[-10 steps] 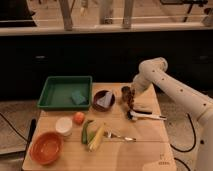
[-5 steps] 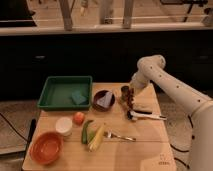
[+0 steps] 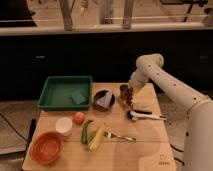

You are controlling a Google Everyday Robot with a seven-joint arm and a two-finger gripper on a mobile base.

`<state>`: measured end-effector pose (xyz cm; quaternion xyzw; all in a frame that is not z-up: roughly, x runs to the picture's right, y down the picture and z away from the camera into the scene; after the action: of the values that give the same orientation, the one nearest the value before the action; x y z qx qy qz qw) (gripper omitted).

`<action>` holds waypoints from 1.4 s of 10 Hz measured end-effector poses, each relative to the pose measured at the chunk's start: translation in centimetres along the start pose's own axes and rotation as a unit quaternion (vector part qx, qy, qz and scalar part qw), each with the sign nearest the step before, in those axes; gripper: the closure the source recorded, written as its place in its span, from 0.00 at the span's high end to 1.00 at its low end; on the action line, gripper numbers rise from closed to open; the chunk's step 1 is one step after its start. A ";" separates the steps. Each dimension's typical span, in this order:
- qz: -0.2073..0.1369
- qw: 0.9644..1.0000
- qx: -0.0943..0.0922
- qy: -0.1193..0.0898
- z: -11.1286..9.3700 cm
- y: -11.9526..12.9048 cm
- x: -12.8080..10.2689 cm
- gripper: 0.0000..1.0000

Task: Place grapes in metal cup

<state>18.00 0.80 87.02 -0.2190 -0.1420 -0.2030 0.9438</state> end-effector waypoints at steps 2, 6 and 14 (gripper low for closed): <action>-0.007 1.000 -0.001 0.000 -1.5 0.0 -0.3 0.01; -0.023 1.000 -0.002 -0.003 -4.3 -0.7 -0.8 0.01; -0.035 0.999 0.022 0.010 -7.0 -2.8 -0.3 0.01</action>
<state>17.74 -4.75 81.85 -0.1906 -0.1447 -0.2346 0.9422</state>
